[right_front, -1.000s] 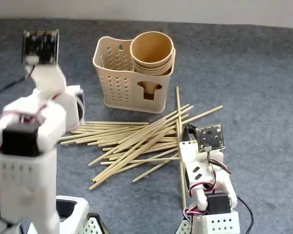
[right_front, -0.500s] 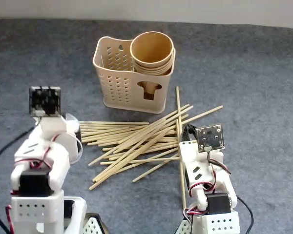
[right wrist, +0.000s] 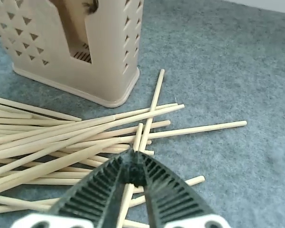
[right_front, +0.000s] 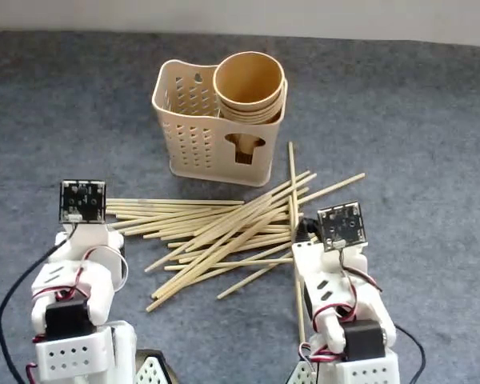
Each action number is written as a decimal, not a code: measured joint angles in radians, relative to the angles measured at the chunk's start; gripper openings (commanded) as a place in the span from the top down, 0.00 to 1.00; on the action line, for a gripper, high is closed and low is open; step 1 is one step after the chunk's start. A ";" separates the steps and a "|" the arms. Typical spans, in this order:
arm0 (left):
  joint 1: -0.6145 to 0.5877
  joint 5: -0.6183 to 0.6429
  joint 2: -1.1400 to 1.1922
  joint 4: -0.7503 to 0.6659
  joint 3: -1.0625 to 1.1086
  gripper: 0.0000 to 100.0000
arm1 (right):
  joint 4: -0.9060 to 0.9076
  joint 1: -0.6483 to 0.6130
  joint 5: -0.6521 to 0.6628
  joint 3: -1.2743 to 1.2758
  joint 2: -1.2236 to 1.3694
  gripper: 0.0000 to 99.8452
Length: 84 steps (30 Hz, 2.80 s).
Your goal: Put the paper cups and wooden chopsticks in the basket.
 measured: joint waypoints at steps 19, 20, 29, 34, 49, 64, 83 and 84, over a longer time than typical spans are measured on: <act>-0.006 -0.014 -0.275 0.000 0.204 1.00 | 0.250 -0.003 0.000 -0.539 0.661 0.94; -0.006 -0.014 -0.281 0.000 0.204 1.00 | 0.253 -0.003 0.000 -0.557 0.710 0.92; -0.006 -0.014 -0.284 0.000 0.215 1.00 | 0.235 -0.003 -0.031 -0.589 0.948 0.84; -0.006 -0.014 -0.285 0.000 0.219 1.00 | 0.138 -0.003 -0.037 -0.589 1.025 0.84; -0.006 -0.089 -0.285 0.000 0.219 1.00 | -0.034 -0.081 -0.038 -0.589 1.381 0.88; -0.006 -0.089 -0.285 0.000 0.219 1.00 | -0.086 -0.029 -0.038 -0.600 1.338 1.00; -0.006 -0.091 -0.285 0.000 0.235 1.00 | 0.278 0.325 0.256 -0.601 1.163 1.00; -0.006 -0.091 -0.285 0.000 0.235 1.00 | 0.288 0.354 0.282 -0.601 1.163 1.00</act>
